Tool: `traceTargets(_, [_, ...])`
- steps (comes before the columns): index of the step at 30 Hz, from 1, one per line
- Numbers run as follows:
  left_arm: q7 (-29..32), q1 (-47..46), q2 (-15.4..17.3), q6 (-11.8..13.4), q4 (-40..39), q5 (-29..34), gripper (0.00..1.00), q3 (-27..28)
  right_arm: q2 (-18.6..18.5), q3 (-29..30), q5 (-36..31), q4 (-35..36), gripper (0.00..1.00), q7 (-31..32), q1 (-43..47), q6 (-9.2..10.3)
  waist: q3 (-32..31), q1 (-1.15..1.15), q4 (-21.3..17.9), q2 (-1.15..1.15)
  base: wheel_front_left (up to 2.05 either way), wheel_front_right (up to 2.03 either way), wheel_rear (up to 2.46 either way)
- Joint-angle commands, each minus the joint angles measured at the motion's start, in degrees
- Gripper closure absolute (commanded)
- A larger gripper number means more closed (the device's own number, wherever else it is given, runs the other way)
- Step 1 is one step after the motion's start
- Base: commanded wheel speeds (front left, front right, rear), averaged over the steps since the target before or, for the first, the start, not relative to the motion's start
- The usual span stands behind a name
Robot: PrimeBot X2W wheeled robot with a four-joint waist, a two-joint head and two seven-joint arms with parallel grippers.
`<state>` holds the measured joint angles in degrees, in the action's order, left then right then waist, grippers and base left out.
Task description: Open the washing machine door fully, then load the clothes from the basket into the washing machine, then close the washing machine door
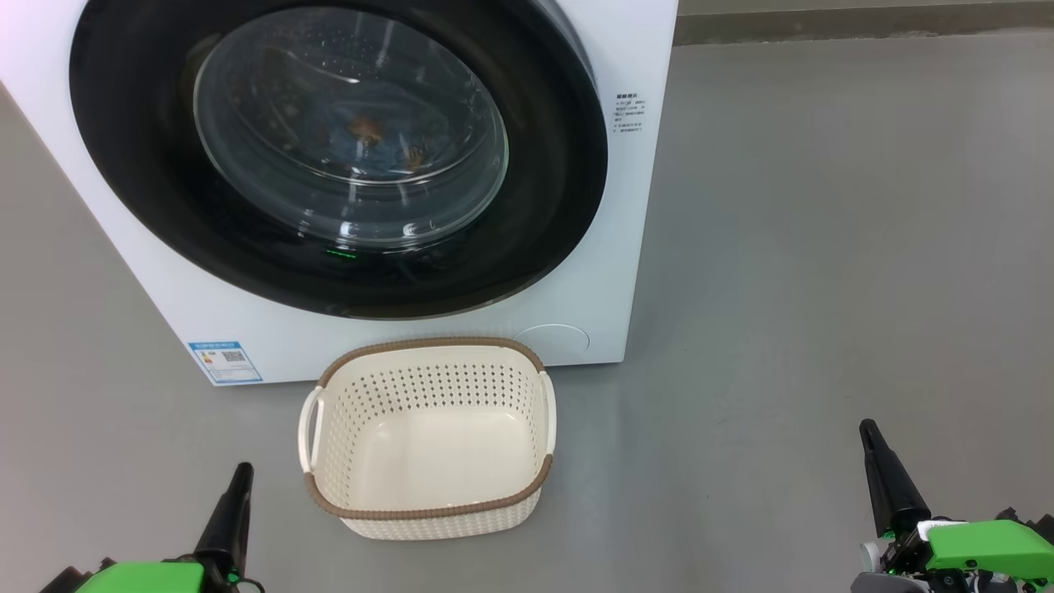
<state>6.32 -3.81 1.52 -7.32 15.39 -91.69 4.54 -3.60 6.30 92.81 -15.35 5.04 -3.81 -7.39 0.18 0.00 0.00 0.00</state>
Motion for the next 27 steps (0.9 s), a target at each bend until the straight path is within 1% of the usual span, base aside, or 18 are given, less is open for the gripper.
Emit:
traceTargets(1, [0.18, -2.38, 1.36, -0.17, -1.35, -0.46, 1.0, 2.0, -0.24, -1.1, 0.45, 1.4, 1.0, 0.39, -2.25, -0.1, 0.0, 0.0, 0.0, 0.0, 0.0, 0.0, 0.0])
traceTargets(27, [0.18, -2.38, 1.36, -0.17, -1.35, -0.47, 1.0, 1.99, 0.03, -0.71, 0.13, 1.38, 1.0, 0.7, -2.29, -0.1, 0.0, 0.0, 0.0, 0.0, 0.0, 0.0, 0.0])
